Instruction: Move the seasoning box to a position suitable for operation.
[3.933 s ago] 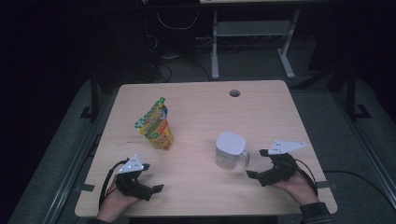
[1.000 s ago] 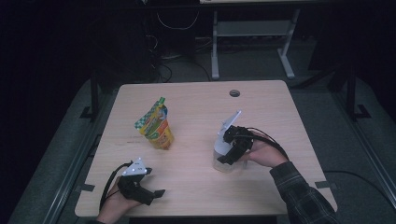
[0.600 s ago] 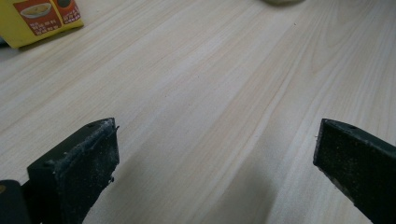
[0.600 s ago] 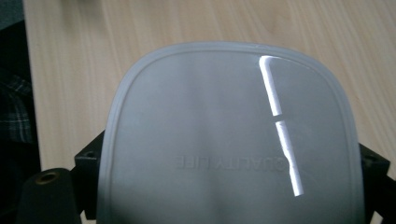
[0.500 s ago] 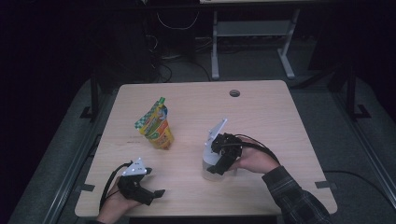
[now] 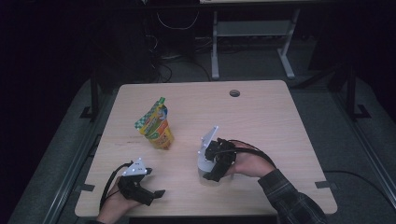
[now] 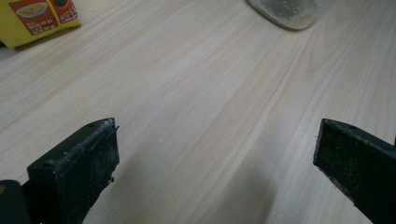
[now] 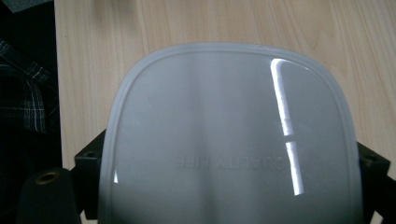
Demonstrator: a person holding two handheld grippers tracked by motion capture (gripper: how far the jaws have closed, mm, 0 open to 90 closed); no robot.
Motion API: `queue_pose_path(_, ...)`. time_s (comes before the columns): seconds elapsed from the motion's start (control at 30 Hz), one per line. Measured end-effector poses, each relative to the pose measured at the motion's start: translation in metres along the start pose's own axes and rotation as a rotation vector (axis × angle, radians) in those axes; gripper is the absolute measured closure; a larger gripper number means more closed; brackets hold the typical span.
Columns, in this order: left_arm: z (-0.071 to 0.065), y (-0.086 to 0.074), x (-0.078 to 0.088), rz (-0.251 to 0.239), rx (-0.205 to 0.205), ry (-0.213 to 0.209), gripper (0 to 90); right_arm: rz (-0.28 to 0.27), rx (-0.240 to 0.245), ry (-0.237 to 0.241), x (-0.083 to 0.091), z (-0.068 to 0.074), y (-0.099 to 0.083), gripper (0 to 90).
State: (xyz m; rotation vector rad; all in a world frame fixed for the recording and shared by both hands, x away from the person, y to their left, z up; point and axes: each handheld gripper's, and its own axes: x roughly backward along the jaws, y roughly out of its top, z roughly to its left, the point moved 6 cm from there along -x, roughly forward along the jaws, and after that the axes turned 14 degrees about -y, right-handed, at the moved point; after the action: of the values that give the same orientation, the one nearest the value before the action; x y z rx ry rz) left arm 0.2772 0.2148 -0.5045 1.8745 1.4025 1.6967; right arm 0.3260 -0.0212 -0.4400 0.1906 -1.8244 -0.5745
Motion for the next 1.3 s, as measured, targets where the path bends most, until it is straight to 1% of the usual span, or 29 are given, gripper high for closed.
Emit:
queue_pose_path(0.13,0.000,0.000,0.000,0.002,0.001,-0.001,0.0,-0.009,-0.005,0.001,0.000,0.000,-0.001,14.5)
queue_pose_path(0.2,0.000,0.000,0.000,0.002,0.003,-0.003,0.0,-0.010,-0.016,0.003,0.000,-0.001,-0.001,13.8)
queue_pose_path(0.3,0.000,-0.001,-0.001,0.004,0.003,-0.003,0.0,-0.030,-0.031,0.011,0.002,-0.002,-0.001,12.2)
queue_pose_path(0.47,0.000,-0.001,0.000,0.007,0.007,-0.004,0.0,-0.078,-0.069,0.008,0.012,-0.006,-0.003,8.5)
queue_pose_path(0.57,0.000,-0.001,0.000,0.006,0.007,-0.004,0.0,-0.100,-0.091,-0.007,0.019,-0.008,-0.006,6.5)
queue_pose_path(0.7,0.000,-0.002,0.000,0.008,0.006,-0.003,0.0,-0.149,-0.122,-0.006,0.030,-0.010,-0.011,5.8)
queue_pose_path(0.77,0.000,-0.002,0.000,0.008,0.008,-0.002,0.0,-0.179,-0.136,-0.012,0.036,-0.013,-0.015,5.8)
queue_pose_path(0.87,0.000,-0.002,0.000,0.007,0.008,-0.001,0.0,-0.209,-0.158,-0.017,0.045,-0.015,-0.021,5.8)
queue_pose_path(0.93,0.000,-0.002,0.000,0.006,0.014,-0.001,0.0,-0.210,-0.190,-0.019,0.049,-0.014,-0.025,5.8)
queue_pose_path(1.0,0.001,-0.002,0.000,0.007,0.013,0.000,0.0,-0.222,-0.186,-0.033,0.052,-0.016,-0.034,5.8)
queue_pose_path(1.03,0.000,-0.003,0.000,0.006,0.016,0.000,0.0,-0.221,-0.206,-0.035,0.053,-0.015,-0.037,5.8)
queue_pose_path(1.13,0.001,-0.003,0.000,0.008,0.014,0.001,0.0,-0.232,-0.231,-0.050,0.056,-0.015,-0.048,5.8)
queue_pose_path(1.17,0.001,-0.003,0.000,0.013,0.011,0.001,0.0,-0.238,-0.242,-0.046,0.056,-0.015,-0.053,5.8)
queue_pose_path(1.27,0.001,-0.003,-0.001,0.012,0.007,0.002,0.0,-0.236,-0.259,-0.056,0.055,-0.013,-0.065,5.8)
queue_pose_path(1.3,0.001,-0.003,-0.001,0.012,0.008,0.002,0.0,-0.234,-0.272,-0.060,0.055,-0.012,-0.069,6.1)
